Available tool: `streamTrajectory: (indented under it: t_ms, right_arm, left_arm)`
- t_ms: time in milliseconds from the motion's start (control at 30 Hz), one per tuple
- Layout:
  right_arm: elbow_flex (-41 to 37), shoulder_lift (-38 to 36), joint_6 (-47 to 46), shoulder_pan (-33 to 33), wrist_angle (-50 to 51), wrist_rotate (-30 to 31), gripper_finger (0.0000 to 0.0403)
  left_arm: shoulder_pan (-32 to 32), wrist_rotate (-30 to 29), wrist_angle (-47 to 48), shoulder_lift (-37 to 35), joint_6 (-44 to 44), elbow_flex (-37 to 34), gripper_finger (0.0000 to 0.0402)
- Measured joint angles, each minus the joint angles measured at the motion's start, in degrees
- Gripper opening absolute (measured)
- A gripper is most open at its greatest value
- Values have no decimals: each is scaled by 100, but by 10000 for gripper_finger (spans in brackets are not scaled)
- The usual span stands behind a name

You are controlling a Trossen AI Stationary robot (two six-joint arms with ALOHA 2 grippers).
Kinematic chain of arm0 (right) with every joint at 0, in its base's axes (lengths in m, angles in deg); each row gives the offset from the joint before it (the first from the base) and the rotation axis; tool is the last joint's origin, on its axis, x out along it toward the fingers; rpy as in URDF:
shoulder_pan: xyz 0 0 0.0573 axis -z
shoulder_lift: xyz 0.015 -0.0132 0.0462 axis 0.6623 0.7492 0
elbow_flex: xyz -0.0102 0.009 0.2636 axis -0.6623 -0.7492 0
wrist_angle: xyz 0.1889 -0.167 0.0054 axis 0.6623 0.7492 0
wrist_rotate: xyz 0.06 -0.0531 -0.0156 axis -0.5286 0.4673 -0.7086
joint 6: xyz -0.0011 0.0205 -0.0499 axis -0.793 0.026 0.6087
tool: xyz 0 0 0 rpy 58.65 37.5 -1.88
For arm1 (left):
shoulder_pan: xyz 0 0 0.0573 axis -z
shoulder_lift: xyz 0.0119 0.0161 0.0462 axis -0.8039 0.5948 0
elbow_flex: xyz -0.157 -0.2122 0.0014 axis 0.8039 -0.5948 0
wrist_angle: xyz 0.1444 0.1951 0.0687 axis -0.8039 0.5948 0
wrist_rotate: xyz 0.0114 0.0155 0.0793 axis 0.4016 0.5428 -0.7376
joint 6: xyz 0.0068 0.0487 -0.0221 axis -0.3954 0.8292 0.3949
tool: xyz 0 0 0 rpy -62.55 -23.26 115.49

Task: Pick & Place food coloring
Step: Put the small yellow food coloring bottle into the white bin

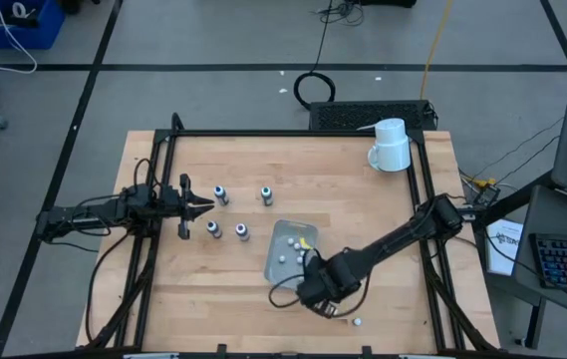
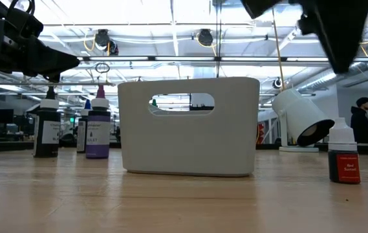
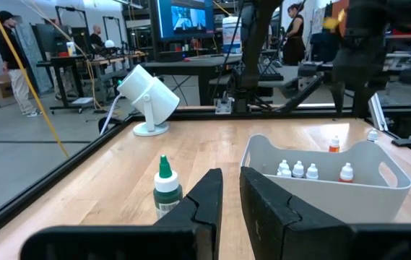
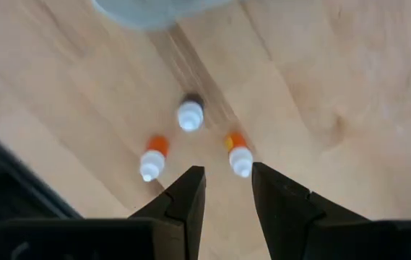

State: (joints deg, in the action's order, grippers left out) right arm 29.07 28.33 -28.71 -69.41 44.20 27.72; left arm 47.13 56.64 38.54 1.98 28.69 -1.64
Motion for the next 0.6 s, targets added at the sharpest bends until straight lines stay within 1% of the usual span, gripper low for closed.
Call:
streamTrajectory:
  t_ms: [133, 267, 367, 600]
  right_arm:
    - [-316, 9, -410, -197, -49, 137, 105]
    - [-604, 11, -570, -338, -440, 185, 105]
    - [-649, 11, -623, -405, -538, 304, 105]
    - [-662, 11, -772, -452, -318, 574, 105]
  left_arm:
    - [1, 0, 0, 1, -1, 0, 58]
    - [2, 0, 0, 2, 0, 0, 58]
    - [1, 0, 0, 0, -1, 0, 58]
    - [0, 0, -2, 1, 0, 0, 58]
